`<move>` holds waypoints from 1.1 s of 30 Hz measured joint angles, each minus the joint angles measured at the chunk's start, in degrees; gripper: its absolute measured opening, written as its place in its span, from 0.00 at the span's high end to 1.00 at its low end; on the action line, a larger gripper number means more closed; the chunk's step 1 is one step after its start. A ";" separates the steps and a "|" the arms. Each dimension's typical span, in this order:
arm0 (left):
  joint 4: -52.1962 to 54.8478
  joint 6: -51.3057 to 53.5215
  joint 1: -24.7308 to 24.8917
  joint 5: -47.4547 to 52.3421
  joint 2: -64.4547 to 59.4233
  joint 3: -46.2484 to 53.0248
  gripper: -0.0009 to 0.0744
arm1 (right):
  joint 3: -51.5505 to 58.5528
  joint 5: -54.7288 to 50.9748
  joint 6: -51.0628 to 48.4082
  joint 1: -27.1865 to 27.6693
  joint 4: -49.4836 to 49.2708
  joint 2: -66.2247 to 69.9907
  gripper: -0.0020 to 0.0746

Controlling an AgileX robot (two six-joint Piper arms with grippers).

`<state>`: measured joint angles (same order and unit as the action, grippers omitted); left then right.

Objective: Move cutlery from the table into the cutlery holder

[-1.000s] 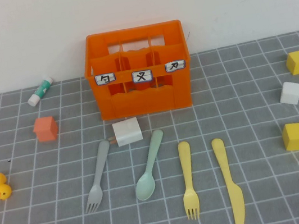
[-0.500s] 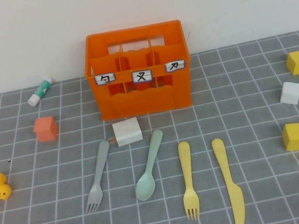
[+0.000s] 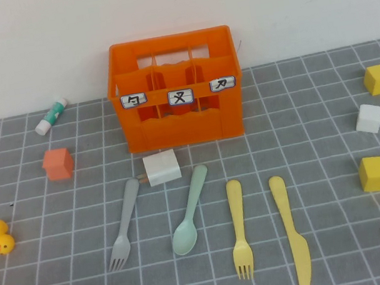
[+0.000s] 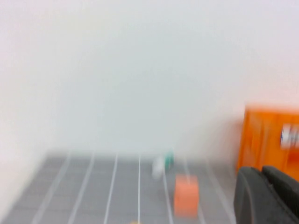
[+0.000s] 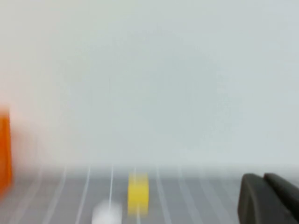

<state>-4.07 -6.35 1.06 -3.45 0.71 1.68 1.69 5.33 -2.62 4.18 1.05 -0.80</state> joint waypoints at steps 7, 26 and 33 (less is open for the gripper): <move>0.00 0.00 0.00 -10.85 0.00 0.00 0.99 | 0.00 13.06 -1.00 0.00 0.00 0.00 0.98; 0.00 0.13 0.00 12.35 0.00 0.00 0.99 | 0.00 -21.98 -3.37 0.00 2.15 0.00 0.98; 0.00 0.02 0.00 15.14 0.00 0.00 0.99 | -0.11 -24.51 -6.37 0.00 5.53 0.00 0.98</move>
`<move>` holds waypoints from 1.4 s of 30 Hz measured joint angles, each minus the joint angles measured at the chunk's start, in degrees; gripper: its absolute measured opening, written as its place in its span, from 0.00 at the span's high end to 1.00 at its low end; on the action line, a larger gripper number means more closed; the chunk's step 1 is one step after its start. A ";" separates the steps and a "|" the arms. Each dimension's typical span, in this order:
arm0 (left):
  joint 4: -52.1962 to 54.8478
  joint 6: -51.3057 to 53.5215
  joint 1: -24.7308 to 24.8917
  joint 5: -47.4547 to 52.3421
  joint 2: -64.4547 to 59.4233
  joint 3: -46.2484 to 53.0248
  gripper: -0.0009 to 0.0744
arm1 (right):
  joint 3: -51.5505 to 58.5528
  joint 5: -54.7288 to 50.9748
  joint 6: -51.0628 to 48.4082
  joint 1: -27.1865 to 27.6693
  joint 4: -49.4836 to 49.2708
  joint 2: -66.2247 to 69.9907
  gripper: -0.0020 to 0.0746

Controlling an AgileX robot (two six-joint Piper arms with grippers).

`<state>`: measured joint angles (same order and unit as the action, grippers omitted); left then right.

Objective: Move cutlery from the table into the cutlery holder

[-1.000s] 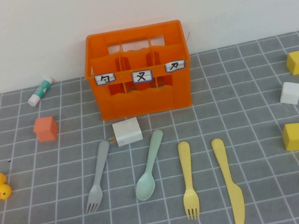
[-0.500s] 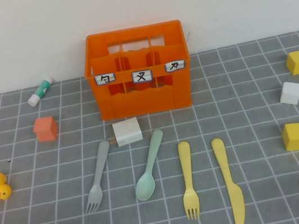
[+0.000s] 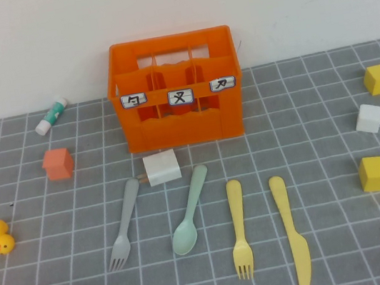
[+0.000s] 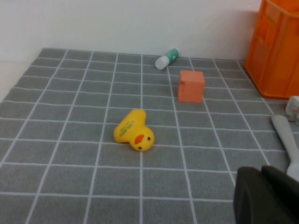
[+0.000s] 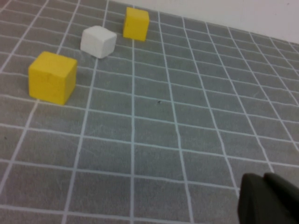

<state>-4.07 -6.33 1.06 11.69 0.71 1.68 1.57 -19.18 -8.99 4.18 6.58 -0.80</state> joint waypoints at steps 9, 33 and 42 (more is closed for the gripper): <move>0.00 0.00 0.00 0.00 0.00 0.00 0.99 | -0.09 -0.22 -0.22 0.00 0.32 0.00 0.98; 0.08 -0.12 0.00 -0.88 0.00 0.00 0.99 | -0.09 -0.34 -0.81 0.00 0.96 0.00 0.98; -2.97 -4.57 0.00 -12.22 0.00 0.00 0.99 | -0.09 -0.40 -0.99 0.00 0.93 0.00 0.98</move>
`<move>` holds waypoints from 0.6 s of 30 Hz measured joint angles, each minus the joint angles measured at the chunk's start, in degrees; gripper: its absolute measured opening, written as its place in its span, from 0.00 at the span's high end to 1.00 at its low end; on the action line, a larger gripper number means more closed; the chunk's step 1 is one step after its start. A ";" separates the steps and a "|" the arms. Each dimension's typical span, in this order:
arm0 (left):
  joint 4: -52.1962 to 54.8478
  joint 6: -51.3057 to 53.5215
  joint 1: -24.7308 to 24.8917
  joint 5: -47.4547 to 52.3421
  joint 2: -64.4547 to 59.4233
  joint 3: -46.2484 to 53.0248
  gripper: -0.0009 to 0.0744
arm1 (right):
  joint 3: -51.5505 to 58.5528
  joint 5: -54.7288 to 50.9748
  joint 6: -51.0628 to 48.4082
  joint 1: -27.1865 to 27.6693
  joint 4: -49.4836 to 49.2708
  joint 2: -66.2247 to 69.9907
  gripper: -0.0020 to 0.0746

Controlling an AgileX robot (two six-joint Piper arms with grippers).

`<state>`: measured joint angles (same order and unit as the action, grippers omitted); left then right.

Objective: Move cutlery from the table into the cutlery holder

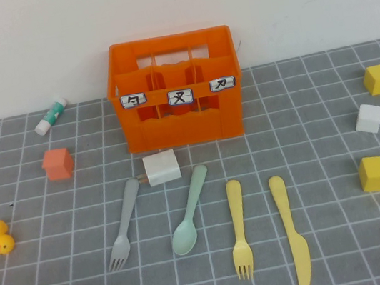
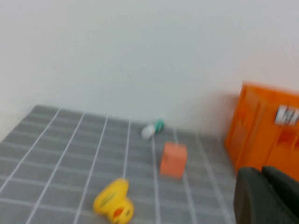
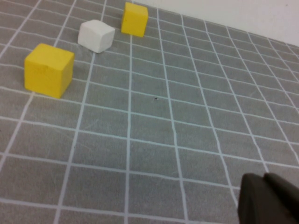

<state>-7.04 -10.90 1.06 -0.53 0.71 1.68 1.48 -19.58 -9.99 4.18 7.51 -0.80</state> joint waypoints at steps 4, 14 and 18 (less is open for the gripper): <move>-0.12 -7.25 0.00 -4.22 0.00 0.00 0.99 | 0.00 0.00 0.00 0.00 0.00 0.00 0.98; 7.49 -7.59 0.00 17.47 -5.93 -24.88 0.99 | 0.00 0.00 0.00 0.00 0.07 0.00 0.98; 6.41 -3.81 0.00 25.88 -14.23 -34.38 0.99 | 0.00 0.00 0.00 0.00 0.07 0.00 0.98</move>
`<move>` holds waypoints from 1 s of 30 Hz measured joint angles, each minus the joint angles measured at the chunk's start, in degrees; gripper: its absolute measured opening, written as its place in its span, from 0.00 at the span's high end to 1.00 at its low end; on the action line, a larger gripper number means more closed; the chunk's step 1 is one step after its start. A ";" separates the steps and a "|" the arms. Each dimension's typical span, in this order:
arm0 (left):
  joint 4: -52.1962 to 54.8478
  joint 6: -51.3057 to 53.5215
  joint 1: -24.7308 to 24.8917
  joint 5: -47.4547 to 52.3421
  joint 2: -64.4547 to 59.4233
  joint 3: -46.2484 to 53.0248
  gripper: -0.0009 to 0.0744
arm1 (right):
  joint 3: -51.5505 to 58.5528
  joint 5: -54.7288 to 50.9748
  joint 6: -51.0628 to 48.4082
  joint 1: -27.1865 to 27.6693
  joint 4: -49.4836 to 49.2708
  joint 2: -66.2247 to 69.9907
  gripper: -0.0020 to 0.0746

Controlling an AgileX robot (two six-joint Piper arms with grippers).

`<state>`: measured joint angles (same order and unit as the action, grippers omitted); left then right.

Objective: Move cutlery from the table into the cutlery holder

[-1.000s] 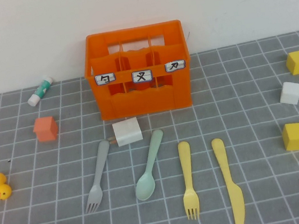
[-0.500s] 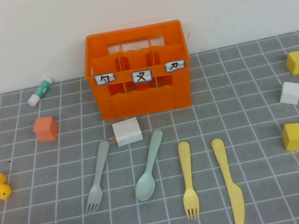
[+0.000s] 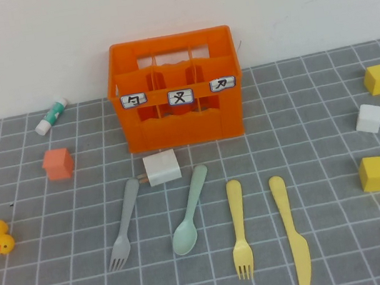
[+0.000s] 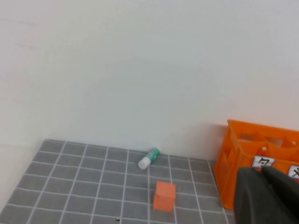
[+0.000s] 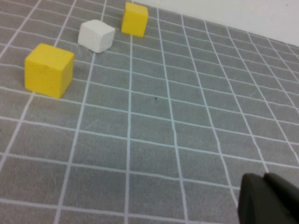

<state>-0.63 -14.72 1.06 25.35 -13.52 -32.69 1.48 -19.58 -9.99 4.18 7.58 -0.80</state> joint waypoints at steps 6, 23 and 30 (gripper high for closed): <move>-4.00 5.23 0.00 4.57 -12.44 -3.27 0.99 | 0.00 0.00 0.00 0.00 0.00 0.00 0.98; -19.72 22.16 4.00 28.54 -67.55 -36.18 0.99 | 0.00 0.00 0.00 0.00 0.07 0.00 0.98; -4.39 11.96 15.07 28.92 -79.12 -44.50 0.99 | 0.00 0.00 0.00 0.00 0.07 0.00 0.98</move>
<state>-5.02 -2.75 16.13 54.27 -92.64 -77.19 1.48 -19.58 -9.99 4.18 7.64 -0.80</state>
